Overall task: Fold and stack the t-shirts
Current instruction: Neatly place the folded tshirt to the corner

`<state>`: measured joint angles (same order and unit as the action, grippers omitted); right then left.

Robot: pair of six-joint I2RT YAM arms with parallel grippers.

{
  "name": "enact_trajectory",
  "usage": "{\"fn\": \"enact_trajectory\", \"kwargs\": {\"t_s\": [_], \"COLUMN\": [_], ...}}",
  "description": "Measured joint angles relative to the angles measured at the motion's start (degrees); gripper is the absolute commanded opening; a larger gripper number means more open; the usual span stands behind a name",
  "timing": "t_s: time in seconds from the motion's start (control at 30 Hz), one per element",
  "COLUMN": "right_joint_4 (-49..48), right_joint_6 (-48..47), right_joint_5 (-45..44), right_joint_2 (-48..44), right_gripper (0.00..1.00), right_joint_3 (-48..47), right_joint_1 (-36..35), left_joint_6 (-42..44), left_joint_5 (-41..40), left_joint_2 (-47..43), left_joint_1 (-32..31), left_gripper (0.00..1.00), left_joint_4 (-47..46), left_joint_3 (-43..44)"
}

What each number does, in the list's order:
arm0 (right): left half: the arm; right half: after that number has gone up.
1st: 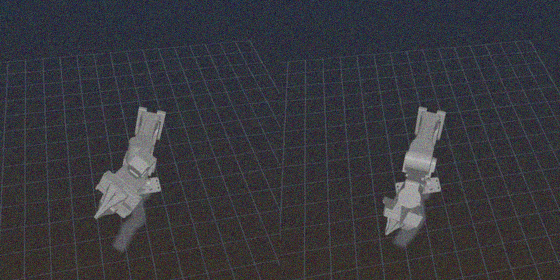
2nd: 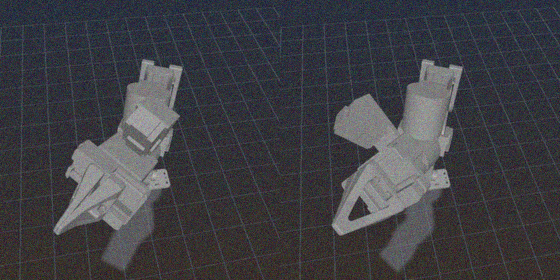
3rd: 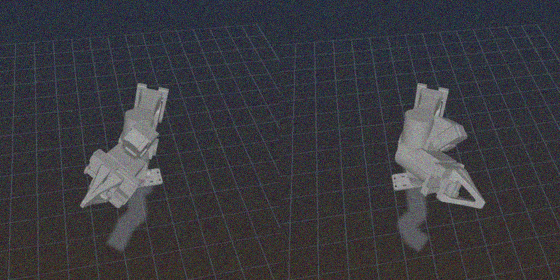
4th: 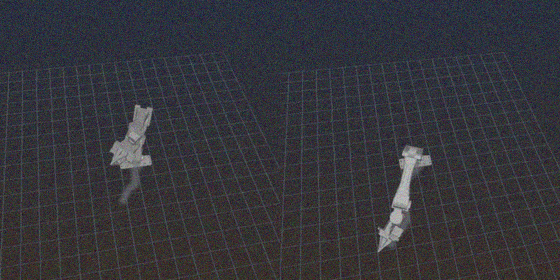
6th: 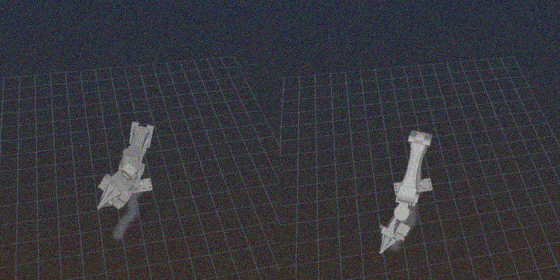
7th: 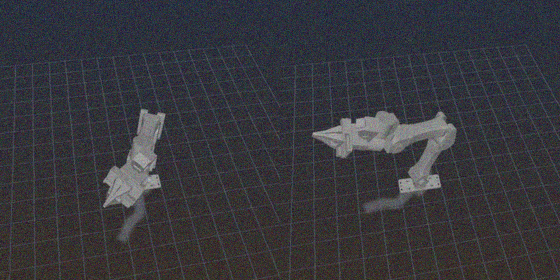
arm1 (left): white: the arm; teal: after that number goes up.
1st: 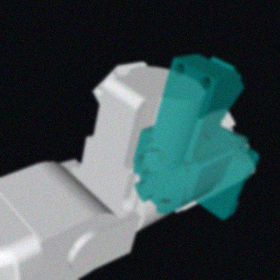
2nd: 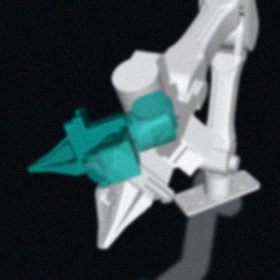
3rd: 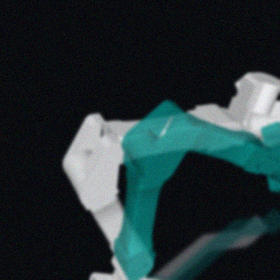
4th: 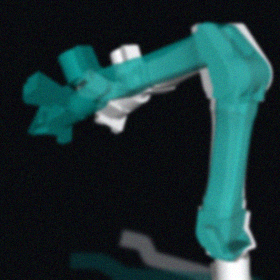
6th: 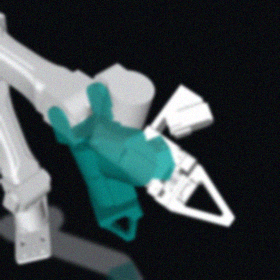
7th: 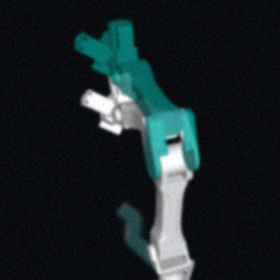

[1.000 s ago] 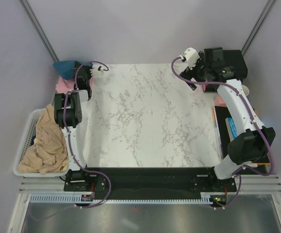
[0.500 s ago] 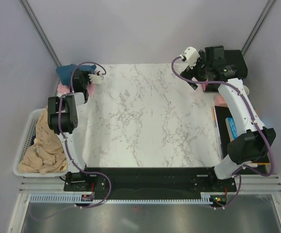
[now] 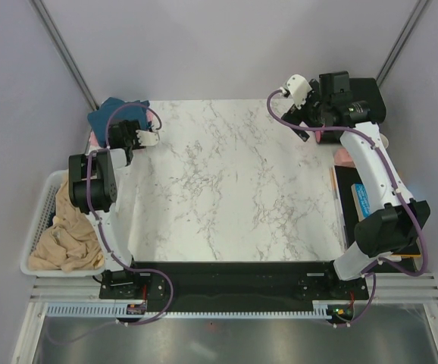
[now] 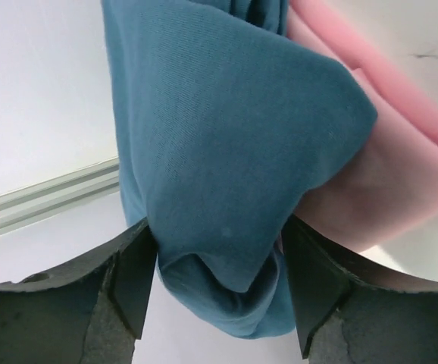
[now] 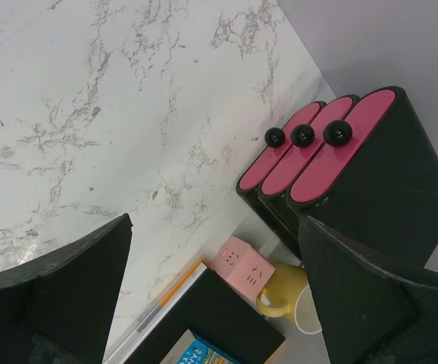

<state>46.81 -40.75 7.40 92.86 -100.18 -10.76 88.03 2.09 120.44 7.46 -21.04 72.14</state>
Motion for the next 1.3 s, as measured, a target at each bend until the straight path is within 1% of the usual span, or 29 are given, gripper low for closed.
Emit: {"fn": "enact_trajectory", "kwargs": {"t_s": [0.07,0.23,0.3,0.4,0.57,0.67,0.77,0.8,0.83,0.9,0.97,1.07,1.17,1.3], "right_joint_4": [0.15,0.74,0.96,1.44,2.27,2.6,2.6,2.6,2.6,2.6,2.6,2.58,2.58,2.58], "right_joint_6": [0.0,-0.02,-0.17,-0.66,-1.33,-1.51,-1.49,-1.49,-1.49,-1.46,-1.46,-1.46,-1.46,-1.51], "right_joint_5": [-0.17,-0.35,-0.39,-0.37,-0.37,-0.35,-0.33,-0.31,-0.24,-0.11,-0.11,0.04,0.07,0.02], "right_joint_2": [0.0,0.0,0.0,0.0,0.0,0.0,0.0,0.0,0.0,0.0,0.0,0.11,0.55,1.09], "right_gripper": [0.98,0.98,0.98,0.98,0.98,0.98,0.98,0.98,0.98,0.98,0.97,0.98,0.98,0.98], "right_joint_3": [-0.04,-0.04,-0.04,-0.04,-0.09,-0.11,-0.11,-0.11,-0.11,-0.11,-0.15,-0.2,-0.46,-0.52], "right_joint_1": [-0.17,-0.66,-0.96,-1.44,-1.88,-1.9,-1.88,-1.88,-1.9,-1.92,-2.03,-2.27,-2.47,-2.62], "left_joint_6": [-0.04,-1.09,-2.05,-3.3,-6.51,-9.9,-13.73,-14.99,-15.91,-18.1,-19.63,-20.02,-20.15,-20.02], "left_joint_5": [0.33,1.27,1.99,4.0,7.37,8.15,7.23,6.47,5.35,2.14,-0.9,-4.66,-6.73,-7.82], "left_joint_2": [-0.2,-1.57,-3.61,-8.33,-18.95,-23.69,-25.68,-25.55,-25.07,-22.53,-18.71,-11.63,-6.16,-1.92], "left_joint_1": [0.07,0.09,0.09,0.13,0.15,0.15,0.17,0.17,0.17,0.17,0.17,0.13,0.07,-0.2], "left_gripper": [0.81,0.81,0.82,0.82,0.82,0.81,0.72,0.54,0.41,0.02,0.02,0.02,0.02,0.02], "left_joint_4": [0.81,3.19,5.9,10.51,17.99,19.69,17.73,15.78,14.12,9.11,4.92,1.11,-0.48,-1.84], "left_joint_3": [-0.22,-0.33,-0.42,-1.11,-3.69,-4.07,-4.13,-4.26,-4.33,-4.28,-3.74,-1.2,1.84,5.77]}}
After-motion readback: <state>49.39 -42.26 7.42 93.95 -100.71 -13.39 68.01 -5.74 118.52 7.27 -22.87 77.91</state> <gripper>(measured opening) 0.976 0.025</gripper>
